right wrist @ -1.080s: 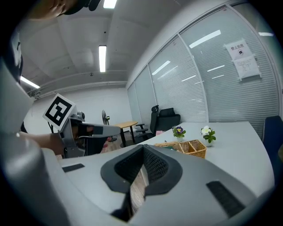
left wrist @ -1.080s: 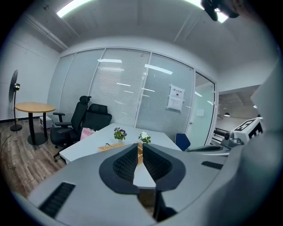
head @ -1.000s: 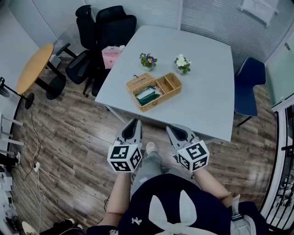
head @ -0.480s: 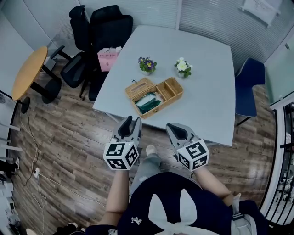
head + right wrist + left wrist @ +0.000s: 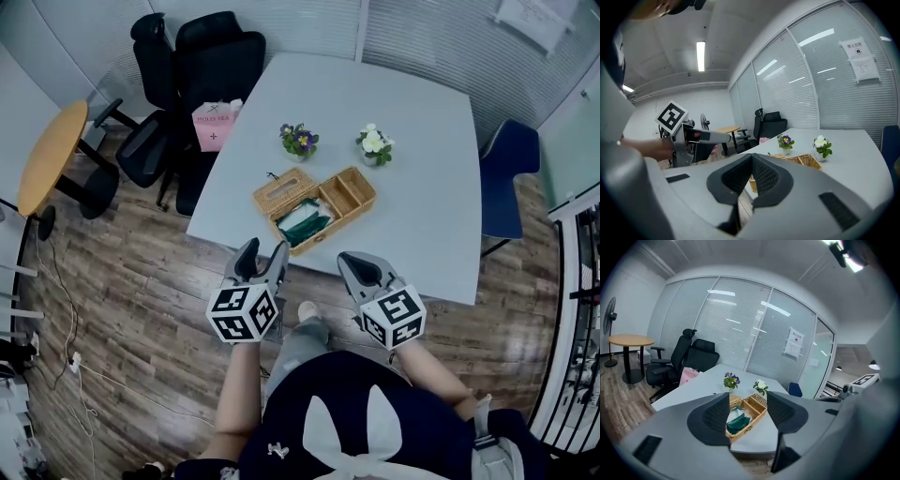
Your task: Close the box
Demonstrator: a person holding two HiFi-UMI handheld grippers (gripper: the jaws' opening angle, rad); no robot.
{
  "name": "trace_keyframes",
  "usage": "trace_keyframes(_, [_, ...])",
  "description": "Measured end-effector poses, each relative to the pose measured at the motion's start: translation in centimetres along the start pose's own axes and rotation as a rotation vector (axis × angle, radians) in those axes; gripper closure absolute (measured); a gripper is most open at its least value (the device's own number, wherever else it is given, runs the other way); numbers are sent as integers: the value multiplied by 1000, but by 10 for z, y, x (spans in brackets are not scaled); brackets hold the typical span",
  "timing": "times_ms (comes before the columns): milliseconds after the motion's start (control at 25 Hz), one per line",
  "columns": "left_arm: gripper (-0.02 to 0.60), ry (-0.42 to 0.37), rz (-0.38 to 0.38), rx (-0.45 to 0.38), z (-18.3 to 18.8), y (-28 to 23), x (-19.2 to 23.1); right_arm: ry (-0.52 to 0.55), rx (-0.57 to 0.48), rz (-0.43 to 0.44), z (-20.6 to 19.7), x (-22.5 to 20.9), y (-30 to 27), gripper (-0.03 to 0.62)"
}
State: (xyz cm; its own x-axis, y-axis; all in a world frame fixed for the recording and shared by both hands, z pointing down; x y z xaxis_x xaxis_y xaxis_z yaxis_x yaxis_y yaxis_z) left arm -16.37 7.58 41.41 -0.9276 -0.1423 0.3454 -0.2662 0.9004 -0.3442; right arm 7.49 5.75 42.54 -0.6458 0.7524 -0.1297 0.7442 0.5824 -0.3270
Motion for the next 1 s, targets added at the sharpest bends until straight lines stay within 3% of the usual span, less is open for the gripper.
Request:
trace_keyframes(240, [341,75,-6,30,2,-21,25,-10,8,-13,5,-7,-19,589])
trace_keyframes(1000, [342,152,17,152,16,-99,97,-1,18,-58,24,-40,-89,589])
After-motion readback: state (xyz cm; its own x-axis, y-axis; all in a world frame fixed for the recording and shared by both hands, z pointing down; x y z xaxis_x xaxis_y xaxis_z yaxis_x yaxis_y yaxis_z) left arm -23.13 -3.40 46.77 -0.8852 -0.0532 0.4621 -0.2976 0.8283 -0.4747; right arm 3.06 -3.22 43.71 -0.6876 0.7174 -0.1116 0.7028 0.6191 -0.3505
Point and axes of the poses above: the fingertips, and each gripper's own axes: y backward along the fingers, x to its left, z out of its top, the point moved 10 cm from there along y, backward along the fingers, and after that the axes turned 2 degrees about y, right-handed, at the moved point
